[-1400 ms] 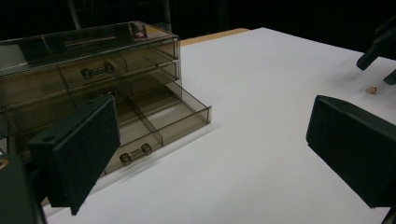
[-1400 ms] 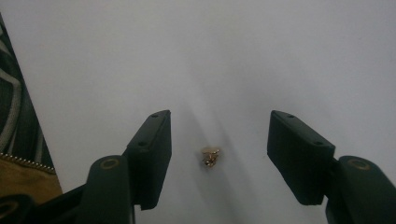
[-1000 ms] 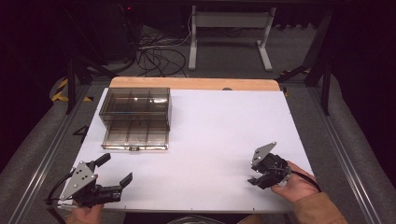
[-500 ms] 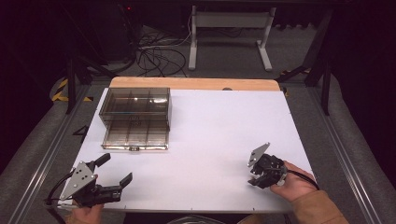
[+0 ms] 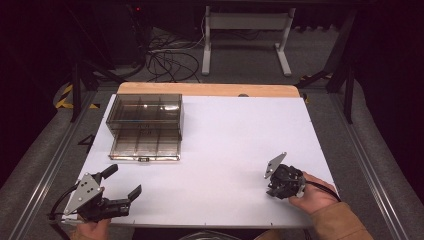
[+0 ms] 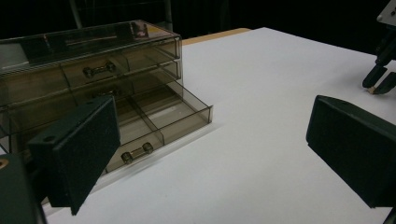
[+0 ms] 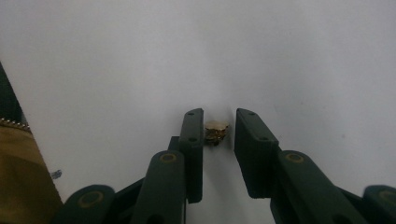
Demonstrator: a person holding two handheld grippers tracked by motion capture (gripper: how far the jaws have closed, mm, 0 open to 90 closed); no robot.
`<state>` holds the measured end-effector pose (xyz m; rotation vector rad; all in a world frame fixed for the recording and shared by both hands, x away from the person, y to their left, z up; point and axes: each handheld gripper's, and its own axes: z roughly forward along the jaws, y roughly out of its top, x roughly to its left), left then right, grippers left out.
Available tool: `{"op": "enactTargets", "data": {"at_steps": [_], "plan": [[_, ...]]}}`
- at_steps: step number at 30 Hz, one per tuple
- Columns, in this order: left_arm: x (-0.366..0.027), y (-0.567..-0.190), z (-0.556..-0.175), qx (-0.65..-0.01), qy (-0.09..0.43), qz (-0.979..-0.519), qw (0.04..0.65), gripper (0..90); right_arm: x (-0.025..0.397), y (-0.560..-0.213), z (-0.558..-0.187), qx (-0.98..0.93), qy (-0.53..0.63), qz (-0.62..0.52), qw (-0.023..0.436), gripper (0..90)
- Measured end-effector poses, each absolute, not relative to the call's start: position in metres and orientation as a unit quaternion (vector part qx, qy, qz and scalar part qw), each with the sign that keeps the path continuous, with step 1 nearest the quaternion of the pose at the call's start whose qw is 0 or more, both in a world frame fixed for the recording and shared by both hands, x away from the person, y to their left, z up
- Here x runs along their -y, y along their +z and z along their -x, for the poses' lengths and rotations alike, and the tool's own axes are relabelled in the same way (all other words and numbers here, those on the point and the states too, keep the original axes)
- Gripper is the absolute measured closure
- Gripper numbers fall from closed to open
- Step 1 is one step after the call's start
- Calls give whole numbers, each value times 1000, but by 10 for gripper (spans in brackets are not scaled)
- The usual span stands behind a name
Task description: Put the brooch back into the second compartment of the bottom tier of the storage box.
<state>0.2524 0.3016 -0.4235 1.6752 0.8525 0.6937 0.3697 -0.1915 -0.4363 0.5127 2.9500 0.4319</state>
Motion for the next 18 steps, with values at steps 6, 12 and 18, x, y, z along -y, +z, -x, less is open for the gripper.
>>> {"op": "enactTargets", "data": {"at_steps": [6, 12, 18], "plan": [[-301, -423, -252, -358, 292, -705, 538, 38, 190, -437, -370, -974, 139, -167, 55, 782], [-302, -423, -252, -358, 293, -704, 539, 38, 189, -437, -370, -975, 138, -165, 58, 787], [-301, -423, -252, -358, 292, -704, 539, 38, 190, -437, -370, -975, 138, -162, 59, 789]]}}
